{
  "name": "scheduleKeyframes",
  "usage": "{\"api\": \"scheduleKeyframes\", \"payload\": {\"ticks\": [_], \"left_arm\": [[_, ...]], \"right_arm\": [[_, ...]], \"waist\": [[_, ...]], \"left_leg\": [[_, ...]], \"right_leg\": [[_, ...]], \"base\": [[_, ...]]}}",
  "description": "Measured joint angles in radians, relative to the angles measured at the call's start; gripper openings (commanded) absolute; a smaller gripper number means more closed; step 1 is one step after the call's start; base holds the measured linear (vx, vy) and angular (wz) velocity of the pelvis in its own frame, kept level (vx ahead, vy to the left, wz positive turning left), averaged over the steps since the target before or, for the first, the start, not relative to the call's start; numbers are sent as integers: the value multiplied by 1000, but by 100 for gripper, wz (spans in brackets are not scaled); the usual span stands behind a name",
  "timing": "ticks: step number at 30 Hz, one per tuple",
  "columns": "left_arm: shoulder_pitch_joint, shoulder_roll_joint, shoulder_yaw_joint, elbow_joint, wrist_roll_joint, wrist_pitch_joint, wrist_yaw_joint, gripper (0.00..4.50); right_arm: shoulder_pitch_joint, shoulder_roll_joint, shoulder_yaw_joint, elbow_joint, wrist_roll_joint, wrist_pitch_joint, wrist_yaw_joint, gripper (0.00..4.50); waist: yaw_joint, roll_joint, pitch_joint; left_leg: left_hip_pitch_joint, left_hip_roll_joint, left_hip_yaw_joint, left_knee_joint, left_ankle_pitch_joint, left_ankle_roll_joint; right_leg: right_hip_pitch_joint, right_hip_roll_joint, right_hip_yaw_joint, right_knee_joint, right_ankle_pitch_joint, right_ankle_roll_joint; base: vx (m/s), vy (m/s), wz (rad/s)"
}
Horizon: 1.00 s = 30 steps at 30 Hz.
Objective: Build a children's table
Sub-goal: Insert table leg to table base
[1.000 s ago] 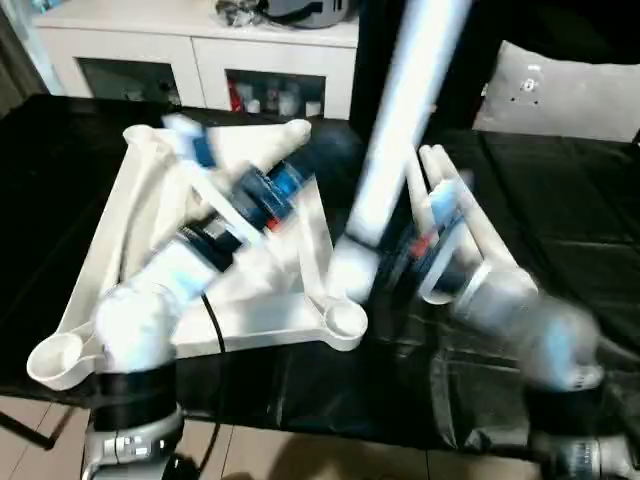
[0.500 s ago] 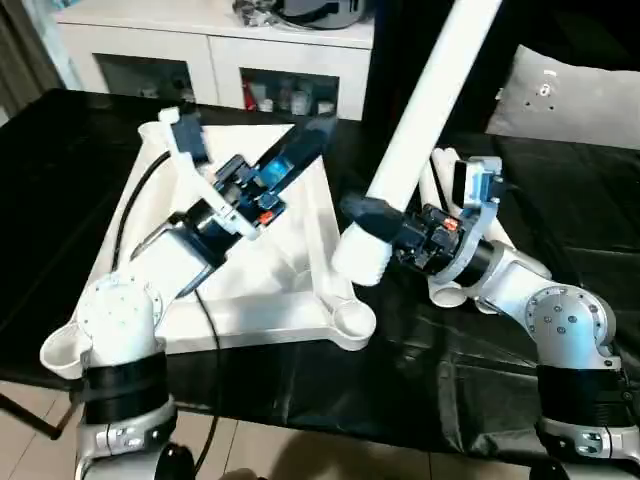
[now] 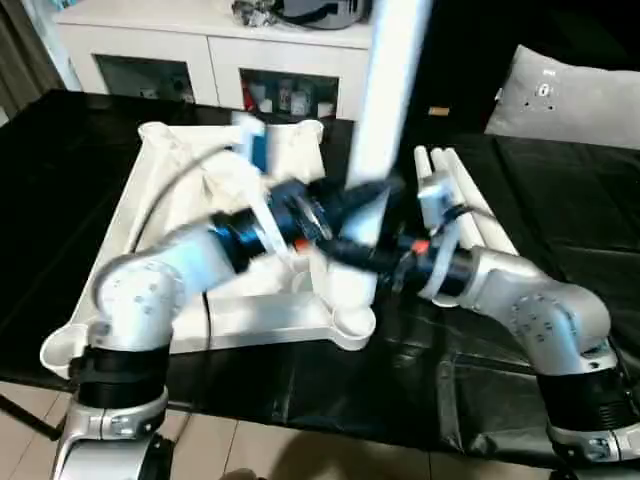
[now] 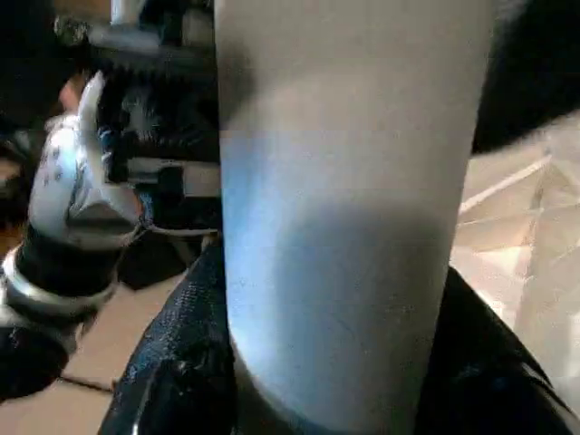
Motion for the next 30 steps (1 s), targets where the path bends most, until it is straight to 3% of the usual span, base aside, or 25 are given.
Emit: {"api": "scheduleKeyframes", "payload": {"ticks": [4,5,9,15,21,23,26,30], "left_arm": [[4,-3,8,0,-25,-2,-45,450],[6,-5,18,0,-29,-8,-54,423],[19,0,42,-6,-68,-20,-119,410],[39,19,43,-7,-68,-26,-164,349],[47,33,43,-7,-58,-29,-181,334],[52,36,42,-7,-56,-36,-185,301],[53,38,42,-6,-45,-44,-186,296],[53,40,42,-3,-37,-48,-193,256]], "right_arm": [[28,-18,29,-20,-7,0,39,193],[34,-24,37,-20,-10,0,48,193],[36,-38,50,-20,-11,-2,69,193],[36,-41,53,-20,-13,-10,98,193],[36,-42,54,-20,-18,-11,108,193],[36,-43,53,-20,-19,-13,107,193],[36,-43,54,-20,-19,-15,110,193],[36,-43,53,-20,-23,-16,112,193]], "waist": [[0,0,0],[0,0,0],[-1,0,0],[-1,0,0],[-1,0,0],[-1,0,0],[-1,0,0],[-1,0,0]], "left_leg": [[0,0,0,0,0,0],[0,0,0,0,0,0],[0,0,0,0,0,0],[0,0,0,0,0,0],[0,0,0,1,0,0],[0,0,0,1,0,0],[0,0,0,1,0,0],[0,0,0,1,0,0]], "right_leg": [[0,0,0,0,2,-4],[0,0,0,0,2,-4],[0,0,0,0,1,-1],[0,0,0,0,1,0],[0,0,0,0,2,-1],[0,0,0,0,2,-2],[0,0,0,0,3,-4],[0,0,0,0,3,-4]], "base": [[0,0,0],[0,0,0],[0,0,0],[0,0,0],[0,0,0],[0,0,0],[0,0,0],[0,0,0]]}}
